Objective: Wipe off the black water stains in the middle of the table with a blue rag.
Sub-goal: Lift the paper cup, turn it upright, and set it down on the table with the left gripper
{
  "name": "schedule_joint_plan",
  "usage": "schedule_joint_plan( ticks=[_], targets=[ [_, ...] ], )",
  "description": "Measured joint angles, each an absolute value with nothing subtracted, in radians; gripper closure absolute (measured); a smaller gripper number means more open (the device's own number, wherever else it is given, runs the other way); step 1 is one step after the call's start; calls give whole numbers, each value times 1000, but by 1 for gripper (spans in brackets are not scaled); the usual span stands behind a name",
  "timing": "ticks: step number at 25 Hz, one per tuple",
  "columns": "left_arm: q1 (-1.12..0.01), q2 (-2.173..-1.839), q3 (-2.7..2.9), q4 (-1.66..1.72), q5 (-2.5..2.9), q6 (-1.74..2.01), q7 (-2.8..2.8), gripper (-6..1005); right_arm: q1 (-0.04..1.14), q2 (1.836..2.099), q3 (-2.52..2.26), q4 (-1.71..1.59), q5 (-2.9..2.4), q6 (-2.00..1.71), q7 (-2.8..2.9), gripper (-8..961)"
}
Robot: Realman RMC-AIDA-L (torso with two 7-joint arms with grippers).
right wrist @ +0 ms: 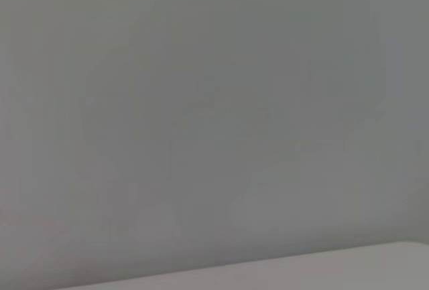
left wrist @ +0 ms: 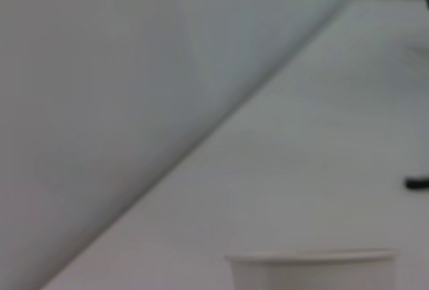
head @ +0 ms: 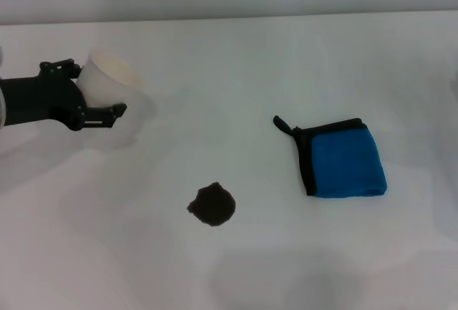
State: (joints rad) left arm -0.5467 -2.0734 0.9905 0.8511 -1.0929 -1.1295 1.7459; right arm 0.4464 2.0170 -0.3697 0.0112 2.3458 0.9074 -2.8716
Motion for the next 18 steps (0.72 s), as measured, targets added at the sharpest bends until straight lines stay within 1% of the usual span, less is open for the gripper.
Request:
schedule_joint_plan(
  ticks=[8, 18],
  targets=[
    [-487, -2076, 988, 645, -1449, -1044, 2003, 127, 453, 2016, -371, 2, 2343, 906, -2872, 98],
    [-484, -2081, 990, 361, -1863, -1037, 2492, 127, 454, 2016, -375, -11, 2342, 905, -2872, 98]
  ],
)
